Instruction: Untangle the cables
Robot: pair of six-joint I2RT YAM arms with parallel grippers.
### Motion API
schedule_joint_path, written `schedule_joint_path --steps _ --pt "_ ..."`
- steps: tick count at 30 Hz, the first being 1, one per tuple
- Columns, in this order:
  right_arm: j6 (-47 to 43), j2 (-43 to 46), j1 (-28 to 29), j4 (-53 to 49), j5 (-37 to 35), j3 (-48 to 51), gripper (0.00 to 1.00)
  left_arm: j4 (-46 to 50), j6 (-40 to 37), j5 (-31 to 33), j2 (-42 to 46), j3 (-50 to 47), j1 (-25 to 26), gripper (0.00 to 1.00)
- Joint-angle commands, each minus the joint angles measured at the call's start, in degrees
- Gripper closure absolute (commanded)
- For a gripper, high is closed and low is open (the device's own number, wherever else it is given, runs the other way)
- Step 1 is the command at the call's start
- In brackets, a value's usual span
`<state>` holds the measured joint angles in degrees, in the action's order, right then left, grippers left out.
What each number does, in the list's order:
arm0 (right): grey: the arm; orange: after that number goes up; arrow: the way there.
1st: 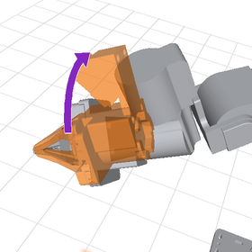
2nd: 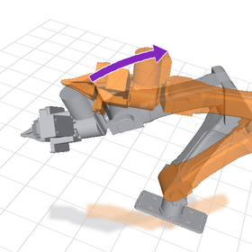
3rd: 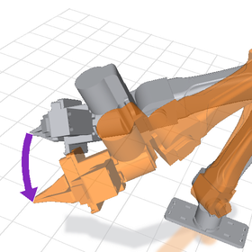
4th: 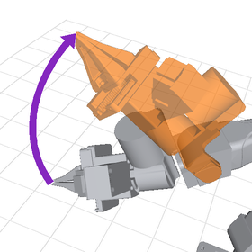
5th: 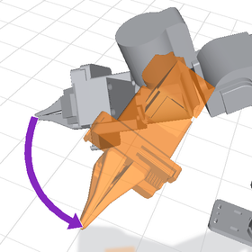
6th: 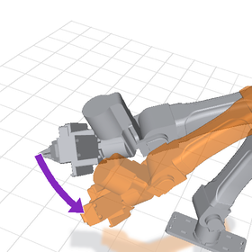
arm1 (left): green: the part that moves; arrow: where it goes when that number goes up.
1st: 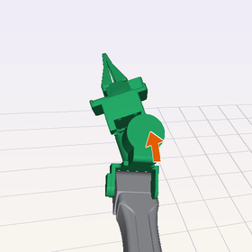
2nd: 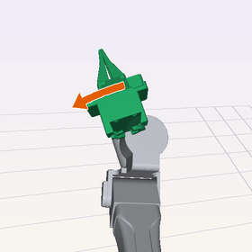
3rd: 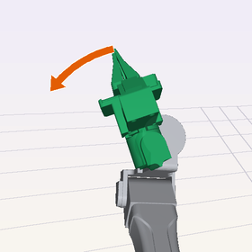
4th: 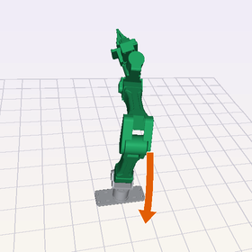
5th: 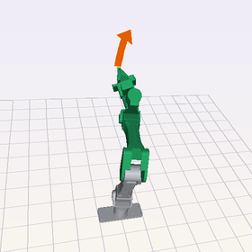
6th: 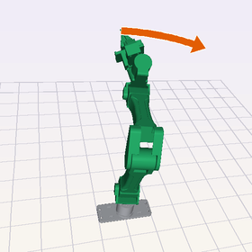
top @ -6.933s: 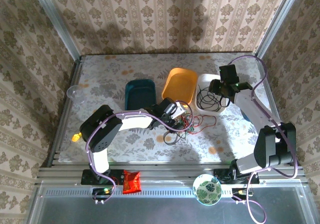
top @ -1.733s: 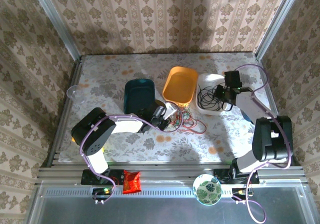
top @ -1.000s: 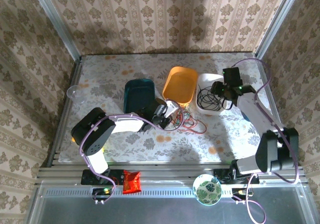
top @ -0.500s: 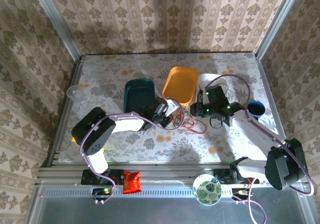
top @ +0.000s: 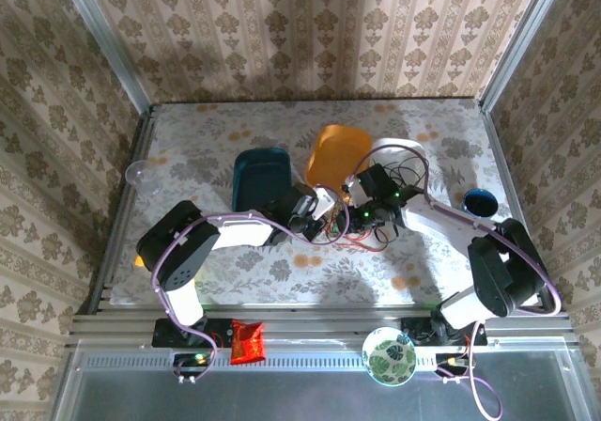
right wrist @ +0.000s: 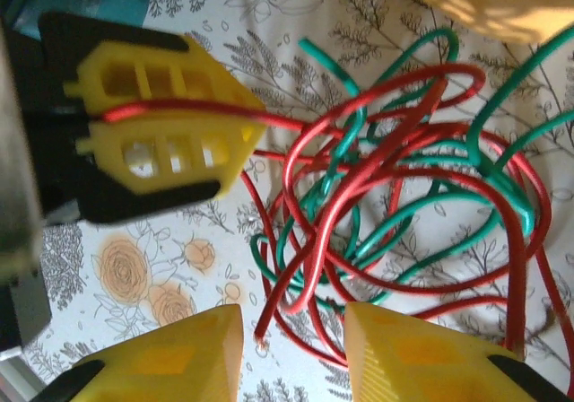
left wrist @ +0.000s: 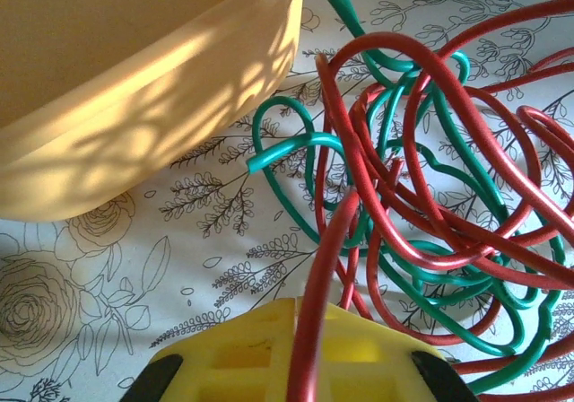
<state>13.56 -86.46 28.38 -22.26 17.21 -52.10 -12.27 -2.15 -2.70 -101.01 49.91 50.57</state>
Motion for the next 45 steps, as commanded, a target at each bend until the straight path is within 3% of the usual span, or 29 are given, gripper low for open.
schedule_joint_path --steps 1,9,15,25,31,36,42,44,45 --pt "-2.1 -2.3 0.2 1.2 0.0 -3.0 0.67 -0.1 0.1 -0.9 -0.7 1.1 0.3 1.0" --pt "-1.4 -6.7 0.2 1.7 -1.7 -5.1 0.85 -0.3 0.2 -0.3 -0.1 0.4 0.3 1.0" --pt "1.3 -1.7 -0.1 3.3 -8.5 -1.5 0.96 -0.3 0.4 0.2 0.6 -0.8 0.3 1.0" --pt "9.3 15.0 -0.7 5.8 -24.0 6.2 0.99 2.8 1.2 1.6 0.6 -0.6 -0.4 1.0" --pt "14.6 20.4 -2.9 5.4 -29.1 8.9 1.0 4.4 1.8 2.3 1.1 -0.7 -1.0 1.0" --pt "14.5 20.8 -5.6 4.7 -26.1 10.1 0.99 6.6 0.8 -1.5 4.4 -1.3 -1.8 1.0" --pt "8.3 17.6 -5.9 4.3 -14.2 9.4 0.97 12.3 -4.8 -15.3 12.5 -0.5 -2.8 1.0" --pt "7.5 16.4 -5.9 4.0 -11.9 9.0 0.88 15.3 -6.3 -19.3 14.2 1.2 -3.4 1.0" --pt "7.3 16.1 -5.9 4.1 -11.4 9.0 0.76 16.8 -7.0 -20.8 14.5 2.3 -3.8 1.0"
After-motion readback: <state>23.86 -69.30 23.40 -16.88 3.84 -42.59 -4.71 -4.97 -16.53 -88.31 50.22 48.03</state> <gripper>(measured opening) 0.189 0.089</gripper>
